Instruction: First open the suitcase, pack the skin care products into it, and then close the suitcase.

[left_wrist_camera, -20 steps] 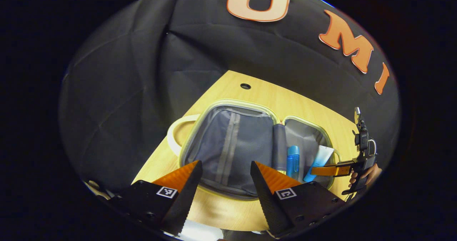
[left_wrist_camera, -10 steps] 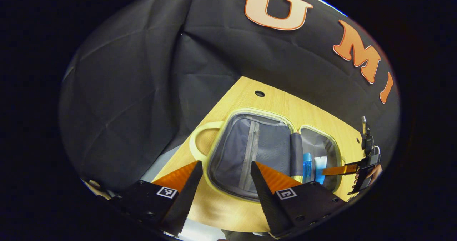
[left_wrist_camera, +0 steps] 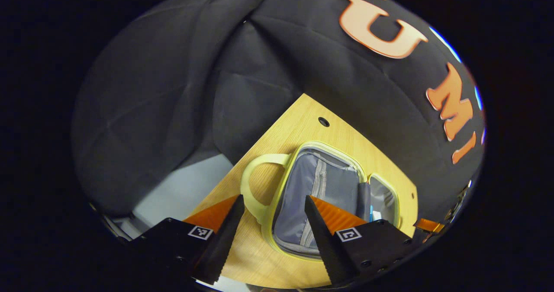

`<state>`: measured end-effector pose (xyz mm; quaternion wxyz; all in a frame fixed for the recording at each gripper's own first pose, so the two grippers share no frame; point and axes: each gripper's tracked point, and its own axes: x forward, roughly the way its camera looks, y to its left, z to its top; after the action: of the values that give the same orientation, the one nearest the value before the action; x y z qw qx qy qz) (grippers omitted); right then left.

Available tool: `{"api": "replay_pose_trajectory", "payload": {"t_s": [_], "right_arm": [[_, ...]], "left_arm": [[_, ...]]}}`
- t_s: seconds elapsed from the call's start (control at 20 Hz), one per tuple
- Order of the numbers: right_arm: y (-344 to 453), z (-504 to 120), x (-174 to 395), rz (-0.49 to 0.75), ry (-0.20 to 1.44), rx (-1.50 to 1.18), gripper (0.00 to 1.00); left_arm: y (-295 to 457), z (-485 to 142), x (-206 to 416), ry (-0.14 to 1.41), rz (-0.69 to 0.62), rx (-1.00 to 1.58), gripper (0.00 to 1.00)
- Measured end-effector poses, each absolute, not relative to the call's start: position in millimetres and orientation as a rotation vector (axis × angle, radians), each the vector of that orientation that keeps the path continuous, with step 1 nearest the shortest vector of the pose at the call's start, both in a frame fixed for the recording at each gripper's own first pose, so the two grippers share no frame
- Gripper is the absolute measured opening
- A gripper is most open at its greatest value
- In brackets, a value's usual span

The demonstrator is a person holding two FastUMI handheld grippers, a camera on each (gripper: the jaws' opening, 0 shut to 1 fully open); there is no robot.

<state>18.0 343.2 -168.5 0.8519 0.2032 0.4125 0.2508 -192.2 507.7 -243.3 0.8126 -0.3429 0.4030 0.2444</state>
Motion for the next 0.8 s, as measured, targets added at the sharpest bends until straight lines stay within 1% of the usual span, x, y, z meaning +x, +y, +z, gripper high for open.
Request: {"api": "replay_pose_trajectory", "payload": {"t_s": [0.15,0.25,0.4,0.6,0.7,0.75,0.8], "right_arm": [[327,-132,12,0.486,0.784,0.477,0.95],[311,-113,16,0.453,0.735,0.481,0.95],[292,-91,25,0.407,0.649,0.469,0.95],[275,-61,33,0.361,0.525,0.438,0.95],[259,-54,35,0.337,0.504,0.401,0.95],[251,-50,36,0.329,0.491,0.388,0.95],[244,-46,40,0.317,0.479,0.38,0.95]], "left_arm": [[528,-259,-188,0.824,0.539,-0.88,0.88],[536,-270,-186,0.8,0.554,-0.999,0.88],[544,-288,-184,0.788,0.562,-1.101,0.87],[535,-304,-169,0.768,0.495,-1.304,0.87],[534,-314,-167,0.776,0.496,-1.337,0.58],[537,-317,-174,0.789,0.52,-1.331,0.43],[530,-312,-167,0.76,0.478,-1.338,0.28]]}}
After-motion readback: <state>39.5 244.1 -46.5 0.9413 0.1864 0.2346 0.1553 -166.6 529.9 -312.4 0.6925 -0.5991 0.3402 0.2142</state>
